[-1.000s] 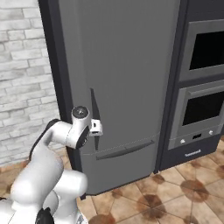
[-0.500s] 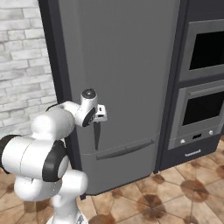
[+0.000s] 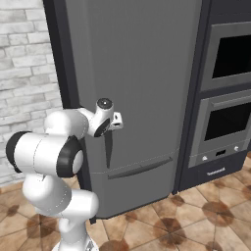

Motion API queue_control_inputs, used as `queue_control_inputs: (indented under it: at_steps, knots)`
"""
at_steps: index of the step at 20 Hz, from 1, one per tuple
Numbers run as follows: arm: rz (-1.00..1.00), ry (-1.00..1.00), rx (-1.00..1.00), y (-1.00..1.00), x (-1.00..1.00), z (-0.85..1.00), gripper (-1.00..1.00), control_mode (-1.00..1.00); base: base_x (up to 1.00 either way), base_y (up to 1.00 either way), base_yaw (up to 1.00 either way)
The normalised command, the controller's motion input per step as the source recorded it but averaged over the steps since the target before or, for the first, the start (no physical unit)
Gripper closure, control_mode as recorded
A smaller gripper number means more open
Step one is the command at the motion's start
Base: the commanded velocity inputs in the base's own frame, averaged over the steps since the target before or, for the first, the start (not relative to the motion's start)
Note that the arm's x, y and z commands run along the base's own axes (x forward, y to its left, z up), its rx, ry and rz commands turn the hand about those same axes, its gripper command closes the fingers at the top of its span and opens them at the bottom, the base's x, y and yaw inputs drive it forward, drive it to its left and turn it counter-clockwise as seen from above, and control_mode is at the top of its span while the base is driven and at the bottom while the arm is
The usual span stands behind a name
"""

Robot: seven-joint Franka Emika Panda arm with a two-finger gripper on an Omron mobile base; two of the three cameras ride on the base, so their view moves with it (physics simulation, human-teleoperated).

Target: Place one of the steaks on the plate and the other in the bowl. Then place the bowl in the fridge.

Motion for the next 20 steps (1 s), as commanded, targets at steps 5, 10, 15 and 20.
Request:
queue_control_inputs:
  at_steps: [5, 10, 15, 20]
  knots:
    - [0.03, -0.02, 0.00, 0.00, 0.60, -0.05, -1.00, -1.00, 0.00, 0.00, 0.00]
    - [0.00, -0.06, 0.00, 0.17, 0.25, -0.09, -1.00, -1.00, 0.00, 0.00, 0.00]
    - [0.00, -0.01, 0.00, 0.17, 0.18, -0.01, -1.00, -1.00, 0.00, 0.00, 0.00]
    - [0.01, 0.00, 0.00, 0.00, 0.51, -0.03, -1.00, -1.00, 0.00, 0.00, 0.00]
